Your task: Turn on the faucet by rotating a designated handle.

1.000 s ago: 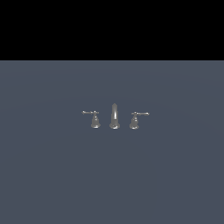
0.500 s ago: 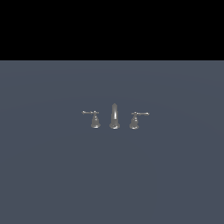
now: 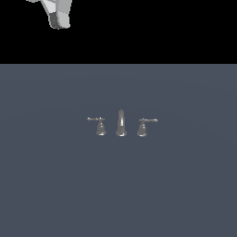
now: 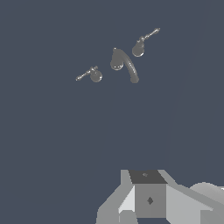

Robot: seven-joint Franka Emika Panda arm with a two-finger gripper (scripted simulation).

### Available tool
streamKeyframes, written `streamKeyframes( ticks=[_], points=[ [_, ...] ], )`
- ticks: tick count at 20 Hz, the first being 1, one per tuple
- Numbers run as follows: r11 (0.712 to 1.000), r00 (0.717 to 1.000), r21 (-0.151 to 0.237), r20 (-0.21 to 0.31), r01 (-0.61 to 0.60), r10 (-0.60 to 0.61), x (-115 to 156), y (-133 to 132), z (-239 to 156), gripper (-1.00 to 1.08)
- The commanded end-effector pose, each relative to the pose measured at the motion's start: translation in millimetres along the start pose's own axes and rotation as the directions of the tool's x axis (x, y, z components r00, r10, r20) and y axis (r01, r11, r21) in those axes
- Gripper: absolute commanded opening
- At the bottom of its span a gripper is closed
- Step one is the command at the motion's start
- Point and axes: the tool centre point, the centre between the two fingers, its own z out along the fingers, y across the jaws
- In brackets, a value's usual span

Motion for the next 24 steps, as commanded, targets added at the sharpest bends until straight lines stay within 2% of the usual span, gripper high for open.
streamKeyframes(
  ticks=[1,12,24],
  points=[
    [0.999,0.999,0.000,-0.001,-0.053,0.053,4,-11,14,-1.00],
    [0.965,0.965,-0.004,-0.003,-0.262,0.262,31,-55,73,-1.00],
    [0.889,0.889,-0.009,-0.009,-0.458,0.457,66,-90,131,-1.00]
  ],
)
